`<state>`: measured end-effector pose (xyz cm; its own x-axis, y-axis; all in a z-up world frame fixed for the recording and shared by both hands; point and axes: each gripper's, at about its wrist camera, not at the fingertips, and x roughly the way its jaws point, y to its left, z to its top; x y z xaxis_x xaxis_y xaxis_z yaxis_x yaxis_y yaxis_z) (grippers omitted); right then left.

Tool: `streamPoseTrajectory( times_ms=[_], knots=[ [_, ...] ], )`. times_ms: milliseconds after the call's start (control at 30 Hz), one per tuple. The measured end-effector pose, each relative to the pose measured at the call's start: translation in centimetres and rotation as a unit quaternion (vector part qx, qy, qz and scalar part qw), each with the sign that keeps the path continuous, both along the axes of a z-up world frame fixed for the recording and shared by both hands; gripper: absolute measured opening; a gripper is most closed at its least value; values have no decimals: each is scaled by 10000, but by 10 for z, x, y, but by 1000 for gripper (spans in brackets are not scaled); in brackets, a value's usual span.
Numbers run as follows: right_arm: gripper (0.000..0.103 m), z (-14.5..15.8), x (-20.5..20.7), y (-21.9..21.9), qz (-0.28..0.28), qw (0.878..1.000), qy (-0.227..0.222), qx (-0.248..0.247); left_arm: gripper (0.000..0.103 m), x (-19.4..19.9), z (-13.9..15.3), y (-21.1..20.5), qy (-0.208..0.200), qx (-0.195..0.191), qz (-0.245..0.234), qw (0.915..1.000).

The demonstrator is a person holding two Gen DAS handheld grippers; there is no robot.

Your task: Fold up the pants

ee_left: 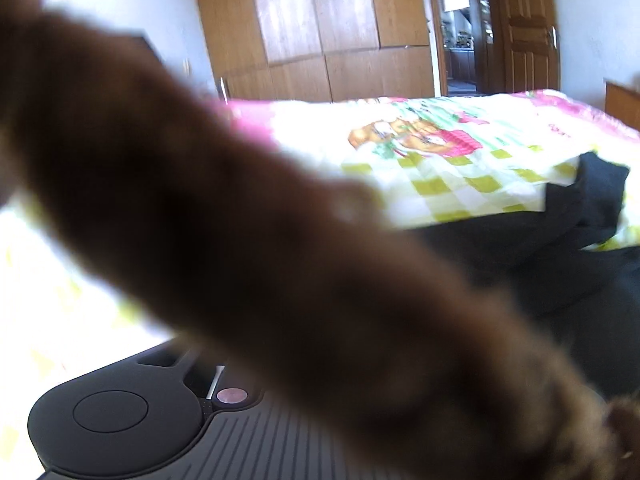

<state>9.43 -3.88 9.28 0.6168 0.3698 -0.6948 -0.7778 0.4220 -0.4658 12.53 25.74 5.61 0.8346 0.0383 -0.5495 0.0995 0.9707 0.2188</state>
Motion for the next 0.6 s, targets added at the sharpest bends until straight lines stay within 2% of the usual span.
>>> streamPoseTrajectory(
  times_ms=[33, 67, 100, 200, 300, 367, 433, 467, 500, 533, 600],
  knots=[
    [53, -7, 8, 6, 130, 9999, -71, -89, 49, 5, 0, 2, -71, 181, -88, 9998],
    [54, -14, 16, 13, 235, 9994, -109, -229, 68, 12, -2, 3, -173, 378, -157, 9990],
    [54, -22, 24, 20, 322, 9987, -130, -372, 77, 20, -3, 4, -295, 600, -229, 9975],
    [55, -44, 47, 38, 504, 9970, 7, -583, 87, 45, -11, 2, -486, 1154, -505, 9908],
    [53, -57, 65, 47, 344, 9972, 24, -664, 89, 76, -26, 0, -373, 1532, -826, 9840],
    [33, -54, 74, 48, 135, 9982, 187, -555, 88, 91, -40, -2, -221, 1858, -985, 9774],
    [26, -46, 76, 47, 14, 9986, 303, -430, 61, 101, -58, -6, 171, 2339, -1165, 9651],
    [23, -41, 75, 46, -14, 9987, 330, -376, 32, 105, -64, -7, 367, 2482, -1194, 9606],
    [22, -35, 73, 45, -73, 9990, 310, -319, 18, 106, -67, -6, 505, 2548, -1192, 9583],
    [21, -30, 71, 43, -129, 9991, 289, -271, 15, 106, -67, -3, 560, 2509, -1169, 9593],
    [21, -16, 60, 39, -237, 9994, 199, -154, 12, 102, -59, 3, 402, 2311, -1012, 9668]
  ],
)
